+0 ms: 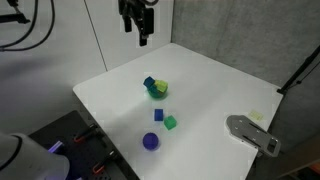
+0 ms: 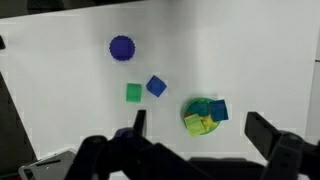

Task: Put the yellow block on the table

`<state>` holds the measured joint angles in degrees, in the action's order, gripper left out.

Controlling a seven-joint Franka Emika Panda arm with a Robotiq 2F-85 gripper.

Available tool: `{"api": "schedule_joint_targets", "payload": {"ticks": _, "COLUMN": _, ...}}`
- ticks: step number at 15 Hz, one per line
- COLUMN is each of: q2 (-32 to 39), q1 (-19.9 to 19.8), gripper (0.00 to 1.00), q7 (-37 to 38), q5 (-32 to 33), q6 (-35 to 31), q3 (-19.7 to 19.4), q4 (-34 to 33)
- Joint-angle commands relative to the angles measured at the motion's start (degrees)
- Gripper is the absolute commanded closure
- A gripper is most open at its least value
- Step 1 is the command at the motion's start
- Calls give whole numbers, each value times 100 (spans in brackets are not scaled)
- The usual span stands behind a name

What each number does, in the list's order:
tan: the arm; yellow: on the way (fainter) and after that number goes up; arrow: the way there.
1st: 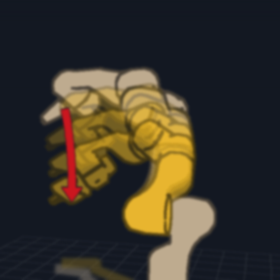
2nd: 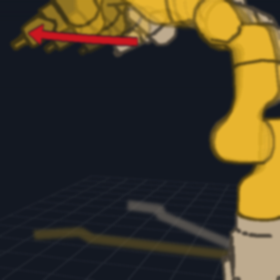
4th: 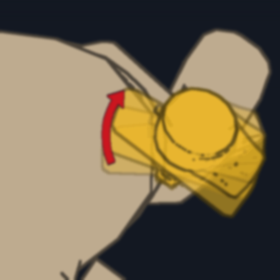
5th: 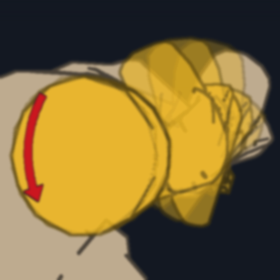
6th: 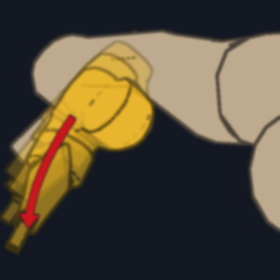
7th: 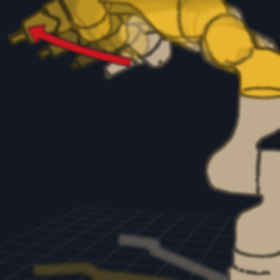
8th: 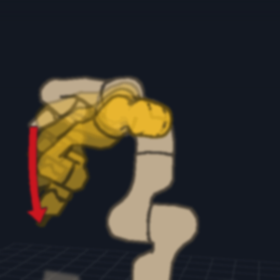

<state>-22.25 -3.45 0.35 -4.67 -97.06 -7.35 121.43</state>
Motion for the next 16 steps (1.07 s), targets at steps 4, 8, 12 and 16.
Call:
{"api": "schedule_joint_targets", "payload": {"ticks": 4, "q2": 401, "q1": 49, "gripper": 0, "q7": -48, "q5": -91, "q6": -108, "q3": 175, "q4": -212}}
{"api": "schedule_joint_targets", "payload": {"ticks": 8, "q2": 1164, "q1": 250, "gripper": 0, "q7": -145, "q5": -160, "q6": -322, "q3": 383, "q4": -571}}
{"api": "schedule_joint_targets", "payload": {"ticks": 12, "q2": 2014, "q1": 397, "gripper": 0, "q7": -157, "q5": -92, "q6": -654, "q3": 597, "q4": -922}}
{"api": "schedule_joint_targets", "payload": {"ticks": 16, "q2": 2708, "q1": 443, "gripper": 0, "q7": -211, "q5": -28, "q6": -1225, "q3": 738, "q4": -1056}}
